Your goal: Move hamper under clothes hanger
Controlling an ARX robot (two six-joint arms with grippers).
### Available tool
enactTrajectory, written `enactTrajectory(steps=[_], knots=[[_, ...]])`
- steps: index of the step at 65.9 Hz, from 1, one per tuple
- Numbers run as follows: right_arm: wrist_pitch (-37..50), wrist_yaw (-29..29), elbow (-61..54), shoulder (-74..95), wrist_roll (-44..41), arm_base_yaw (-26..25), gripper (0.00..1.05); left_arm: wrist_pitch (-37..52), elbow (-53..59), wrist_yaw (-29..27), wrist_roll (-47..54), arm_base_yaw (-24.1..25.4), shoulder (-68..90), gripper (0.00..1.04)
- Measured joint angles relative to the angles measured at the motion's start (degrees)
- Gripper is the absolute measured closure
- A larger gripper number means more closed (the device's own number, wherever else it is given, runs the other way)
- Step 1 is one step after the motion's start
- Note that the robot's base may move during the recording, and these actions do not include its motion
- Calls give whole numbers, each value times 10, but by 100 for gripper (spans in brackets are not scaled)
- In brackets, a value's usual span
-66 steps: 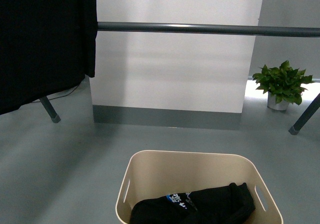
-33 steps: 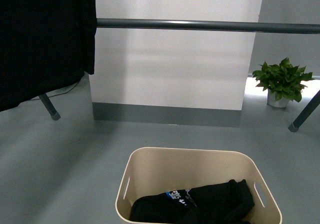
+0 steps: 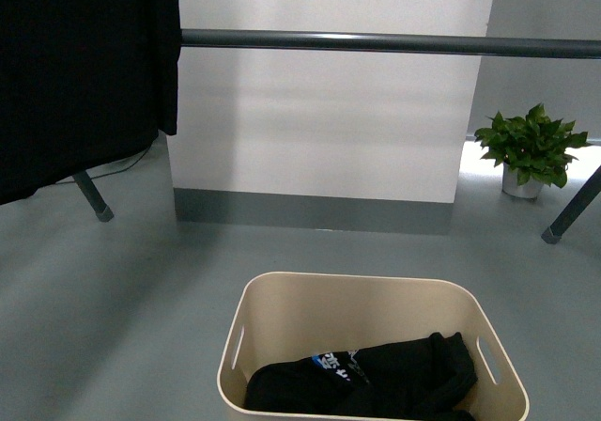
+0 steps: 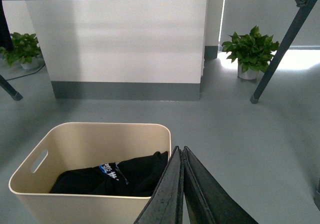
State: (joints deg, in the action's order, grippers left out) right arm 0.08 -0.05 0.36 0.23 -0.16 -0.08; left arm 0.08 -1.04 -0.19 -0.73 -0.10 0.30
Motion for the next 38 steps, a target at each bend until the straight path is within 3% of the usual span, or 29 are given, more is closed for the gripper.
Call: enactTrajectory(steps=[5,16,21,25,30,38], knots=[[0,0,0,0,0,0,90,0,0,0,0,0,0,77],[0,0,0,0,0,0,50,0,0,0,0,0,0,38],[0,0,0,0,0,0,38,0,0,0,0,0,0,25],[0,0,0,0,0,0,20,0,0,0,0,0,0,7],[0,0,0,0,0,0,7,0,0,0,0,0,0,7],[0,0,0,0,1,0,8,0,0,0,0,0,0,7]])
